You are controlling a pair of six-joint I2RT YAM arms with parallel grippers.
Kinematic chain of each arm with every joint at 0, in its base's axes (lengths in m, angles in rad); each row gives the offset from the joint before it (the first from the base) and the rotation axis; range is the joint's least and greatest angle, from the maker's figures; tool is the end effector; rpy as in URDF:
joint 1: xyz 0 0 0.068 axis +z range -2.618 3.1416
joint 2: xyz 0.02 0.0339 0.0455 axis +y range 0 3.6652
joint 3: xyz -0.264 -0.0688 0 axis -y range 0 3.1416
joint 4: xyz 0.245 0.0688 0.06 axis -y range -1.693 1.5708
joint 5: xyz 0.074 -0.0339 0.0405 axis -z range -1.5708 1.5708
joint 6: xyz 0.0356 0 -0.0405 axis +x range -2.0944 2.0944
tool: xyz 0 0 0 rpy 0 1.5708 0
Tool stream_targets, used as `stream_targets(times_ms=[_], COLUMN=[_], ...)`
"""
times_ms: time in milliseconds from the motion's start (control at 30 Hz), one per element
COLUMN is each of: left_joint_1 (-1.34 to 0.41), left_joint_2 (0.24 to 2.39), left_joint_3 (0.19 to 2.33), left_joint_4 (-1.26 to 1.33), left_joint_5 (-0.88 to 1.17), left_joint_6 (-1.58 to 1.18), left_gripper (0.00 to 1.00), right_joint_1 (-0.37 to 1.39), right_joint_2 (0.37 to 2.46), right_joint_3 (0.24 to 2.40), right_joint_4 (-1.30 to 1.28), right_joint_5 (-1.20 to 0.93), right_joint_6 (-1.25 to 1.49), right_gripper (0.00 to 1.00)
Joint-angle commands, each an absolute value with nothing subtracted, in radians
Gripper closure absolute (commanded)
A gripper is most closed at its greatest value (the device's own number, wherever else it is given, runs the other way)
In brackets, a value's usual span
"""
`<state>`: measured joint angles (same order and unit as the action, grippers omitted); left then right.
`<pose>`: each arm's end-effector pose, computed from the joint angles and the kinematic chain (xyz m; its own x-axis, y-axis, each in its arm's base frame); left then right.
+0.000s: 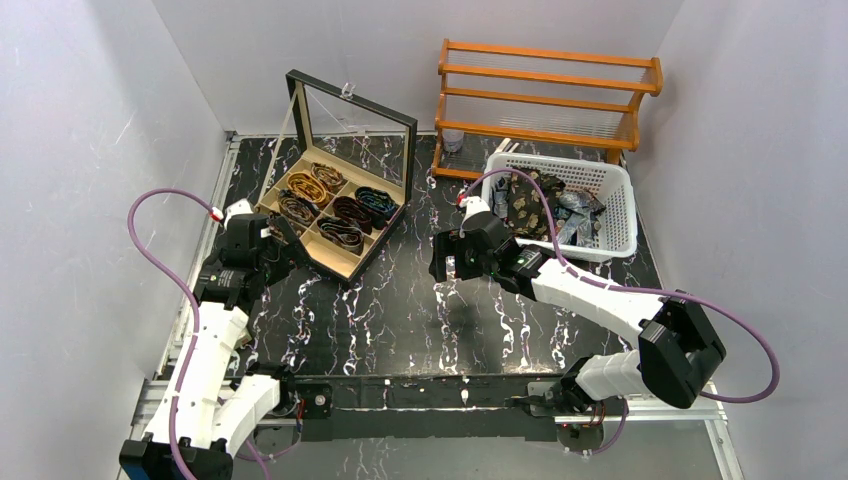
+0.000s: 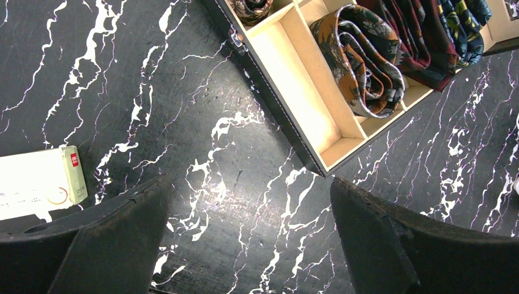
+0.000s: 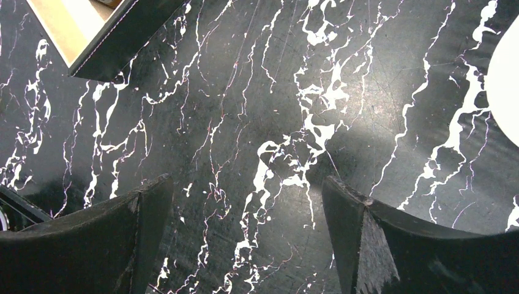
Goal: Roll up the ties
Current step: Pick up the tie from the bin.
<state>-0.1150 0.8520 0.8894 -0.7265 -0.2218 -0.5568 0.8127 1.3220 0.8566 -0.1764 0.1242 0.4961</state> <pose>0.1724 -0.0120 0.3122 -0.5063 -0.4605 -0.7292 -0.3820 0.8778 -0.2891 0.2015 0.2064 0.2476 -0.6725 -0.0232 -0.7398 -0.3778 0.8703 0.3161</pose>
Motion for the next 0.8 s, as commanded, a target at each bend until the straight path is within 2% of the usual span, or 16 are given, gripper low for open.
stream_targets(times_ms=[0, 367, 500, 567, 767], left_joint_1=[-0.11, -0.11, -0.11, -0.11, -0.11], left_joint_2=[0.828, 0.807, 0.812, 0.818, 0.748], left_joint_3=[0.91, 0.867, 0.843, 0.84, 0.812], left_joint_4=[-0.741, -0.685, -0.661, -0.665, -0.692], left_joint_5=[-0.249, -0.199, -0.149, -0.134, -0.142], left_joint_6=[-0.55, -0.577, -0.578, -0.581, -0.615], left_gripper=[0.02, 0.02, 0.02, 0.02, 0.02], right_joint_1=[0.814, 0.814, 0.816, 0.823, 0.948], right_joint_2=[1.314, 1.323, 1.386, 1.455, 1.704], right_joint_3=[0.892, 0.913, 0.896, 0.889, 1.014], right_joint_4=[-0.149, -0.177, -0.083, -0.017, 0.058], right_joint_5=[0.119, 0.156, -0.109, -0.227, -0.276], right_joint_6=[0.509, 0.507, 0.542, 0.576, 0.615], right_gripper=[0.01, 0.01, 0.02, 0.05, 0.07])
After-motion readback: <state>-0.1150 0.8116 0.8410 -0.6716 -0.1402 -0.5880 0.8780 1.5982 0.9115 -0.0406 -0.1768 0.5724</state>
